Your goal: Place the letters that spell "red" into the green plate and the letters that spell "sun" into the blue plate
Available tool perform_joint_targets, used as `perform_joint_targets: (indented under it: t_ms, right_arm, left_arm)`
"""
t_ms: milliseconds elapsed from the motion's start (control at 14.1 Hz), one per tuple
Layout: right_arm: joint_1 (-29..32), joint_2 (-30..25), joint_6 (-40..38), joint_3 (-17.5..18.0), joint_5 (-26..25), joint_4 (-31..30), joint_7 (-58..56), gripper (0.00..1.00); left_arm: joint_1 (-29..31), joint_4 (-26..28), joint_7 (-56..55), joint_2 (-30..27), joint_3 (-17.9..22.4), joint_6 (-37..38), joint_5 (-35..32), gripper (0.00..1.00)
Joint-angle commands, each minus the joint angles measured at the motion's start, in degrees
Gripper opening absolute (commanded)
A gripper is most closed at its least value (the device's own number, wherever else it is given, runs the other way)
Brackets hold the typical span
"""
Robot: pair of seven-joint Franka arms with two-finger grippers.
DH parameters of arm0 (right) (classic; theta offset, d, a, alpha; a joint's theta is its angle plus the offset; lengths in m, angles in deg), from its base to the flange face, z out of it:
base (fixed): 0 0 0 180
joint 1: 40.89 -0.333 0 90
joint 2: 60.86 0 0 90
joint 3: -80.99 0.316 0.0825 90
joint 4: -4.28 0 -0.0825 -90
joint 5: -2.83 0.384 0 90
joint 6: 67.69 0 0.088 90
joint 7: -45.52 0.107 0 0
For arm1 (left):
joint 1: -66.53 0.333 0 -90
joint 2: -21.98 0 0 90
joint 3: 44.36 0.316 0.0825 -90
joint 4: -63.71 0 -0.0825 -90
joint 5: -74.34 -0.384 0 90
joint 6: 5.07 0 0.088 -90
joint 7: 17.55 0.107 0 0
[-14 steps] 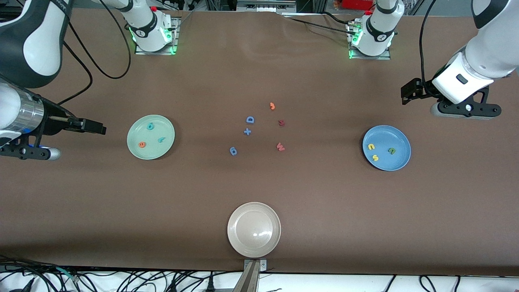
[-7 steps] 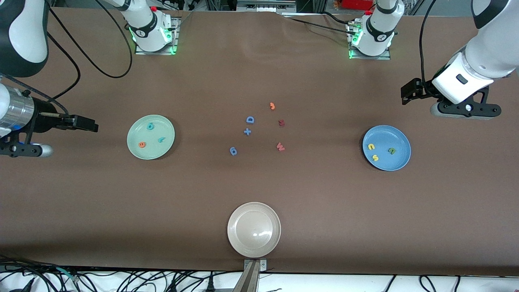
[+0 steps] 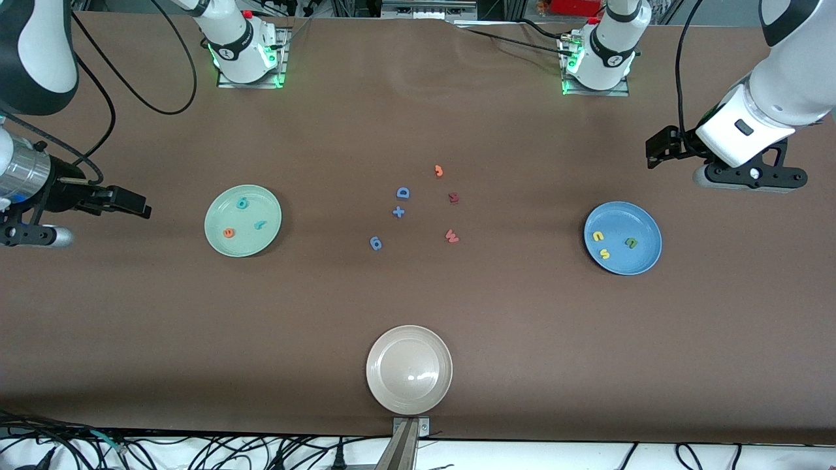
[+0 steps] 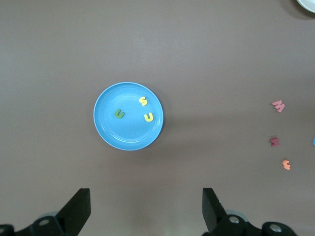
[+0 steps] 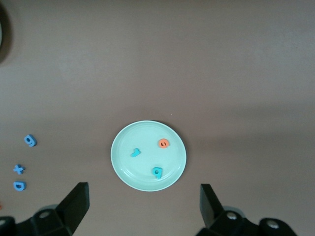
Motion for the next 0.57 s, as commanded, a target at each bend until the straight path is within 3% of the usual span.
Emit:
perform_joint_targets:
  t_ms: [0,142,496]
  right_arm:
    - [6.9,-4.9,3.7,8.7,-5.1,-5.7,0.9,1.00]
    - [10.3,-4.8,3.9,11.6,-5.8,-5.8,1.3,0.99]
    - [10.4,-4.5,7.3,12.1,-5.0,-5.0,1.5,0.99]
  left_arm:
    - [-0.2,-2.1,-0.3,1.0,0.2,1.3,1.4,1.00]
    - [-0.2,-2.0,-0.3,1.0,0.3,1.3,1.4,1.00]
    - [-0.1,-2.0,-0.3,1.0,0.3,1.3,1.4,1.00]
